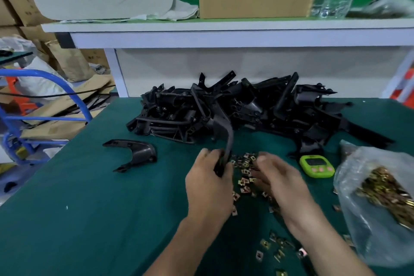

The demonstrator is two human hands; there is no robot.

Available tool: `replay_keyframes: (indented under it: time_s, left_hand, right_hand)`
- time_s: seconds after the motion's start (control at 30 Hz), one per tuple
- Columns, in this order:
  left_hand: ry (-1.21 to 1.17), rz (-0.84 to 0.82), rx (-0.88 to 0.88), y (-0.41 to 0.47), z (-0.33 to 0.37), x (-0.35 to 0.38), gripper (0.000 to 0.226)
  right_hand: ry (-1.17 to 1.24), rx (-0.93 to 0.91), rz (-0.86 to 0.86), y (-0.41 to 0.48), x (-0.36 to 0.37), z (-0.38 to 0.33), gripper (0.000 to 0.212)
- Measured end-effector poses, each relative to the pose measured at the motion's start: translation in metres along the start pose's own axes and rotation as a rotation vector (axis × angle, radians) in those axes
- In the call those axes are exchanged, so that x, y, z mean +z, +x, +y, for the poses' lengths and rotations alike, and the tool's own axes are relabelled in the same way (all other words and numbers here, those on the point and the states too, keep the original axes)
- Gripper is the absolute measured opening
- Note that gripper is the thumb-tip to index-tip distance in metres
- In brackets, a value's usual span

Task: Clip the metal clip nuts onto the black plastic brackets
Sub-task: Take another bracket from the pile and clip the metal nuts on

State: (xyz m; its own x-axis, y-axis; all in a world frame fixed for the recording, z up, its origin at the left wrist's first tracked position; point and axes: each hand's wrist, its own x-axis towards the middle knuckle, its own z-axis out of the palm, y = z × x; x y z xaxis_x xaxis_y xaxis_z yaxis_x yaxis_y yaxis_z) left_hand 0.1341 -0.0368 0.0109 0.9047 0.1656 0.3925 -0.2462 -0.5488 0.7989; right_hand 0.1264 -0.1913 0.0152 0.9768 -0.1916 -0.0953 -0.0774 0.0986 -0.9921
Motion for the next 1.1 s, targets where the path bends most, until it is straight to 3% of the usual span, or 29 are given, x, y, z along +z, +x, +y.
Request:
replay_keyframes:
  time_s: [0.07, 0.13, 0.17, 0.23, 0.3, 0.4, 0.5, 0.57, 0.67, 0.7, 0.8, 0.83, 1.0, 1.1]
  left_hand:
    - [0.351, -0.091, 0.321, -0.009, 0.008, 0.010, 0.040]
    - [0.493, -0.276, 0.434, -0.022, 0.016, 0.021, 0.059]
    - [0.457, -0.343, 0.426, -0.025, 0.018, 0.023, 0.061]
    - [0.141, -0.443, 0.286, -0.025, 0.018, 0.016, 0.050]
    - [0.002, -0.363, 0.214, -0.019, 0.003, 0.000, 0.033]
    - [0.348, -0.160, 0.159, 0.004, -0.034, -0.015, 0.031]
    - [0.419, -0.283, -0.029, 0.016, -0.053, -0.017, 0.026]
    - [0.334, -0.330, -0.058, 0.018, -0.057, -0.016, 0.016]
    - [0.308, -0.341, -0.052, 0.018, -0.055, -0.014, 0.019]
    - [0.321, -0.340, -0.044, 0.018, -0.053, -0.013, 0.018]
    - [0.333, -0.380, 0.012, 0.014, -0.049, -0.010, 0.018]
    - [0.308, -0.399, 0.041, 0.013, -0.048, -0.009, 0.023]
    - [0.301, -0.466, 0.109, 0.012, -0.044, -0.008, 0.013]
    - [0.234, -0.489, 0.059, 0.011, -0.043, -0.009, 0.011]
  right_hand:
    - [0.019, 0.033, -0.209, -0.007, 0.004, -0.001, 0.043]
    - [0.043, 0.065, -0.247, -0.012, 0.008, -0.002, 0.031]
    - [0.025, 0.068, -0.191, -0.011, 0.007, -0.001, 0.024]
    - [0.077, 0.126, -0.007, -0.003, -0.004, 0.000, 0.023]
    - [0.255, 0.219, 0.033, 0.007, -0.023, -0.005, 0.028]
    - [0.265, 0.297, -0.113, 0.013, -0.052, -0.013, 0.029]
    - [0.176, 0.298, -0.247, 0.013, -0.065, -0.010, 0.042]
    - [-0.026, 0.247, -0.260, 0.010, -0.066, -0.008, 0.038]
    - [-0.487, 0.095, -0.194, 0.009, -0.063, -0.008, 0.011]
    - [-0.594, 0.041, -0.168, 0.007, -0.060, -0.011, 0.014]
    - [-1.118, -0.073, -0.070, 0.000, -0.047, -0.011, 0.085]
    - [-1.294, -0.103, -0.035, -0.004, -0.044, -0.011, 0.096]
    - [-1.391, -0.207, 0.004, -0.014, -0.037, -0.006, 0.059]
    - [-1.418, -0.195, 0.005, -0.016, -0.032, -0.001, 0.060]
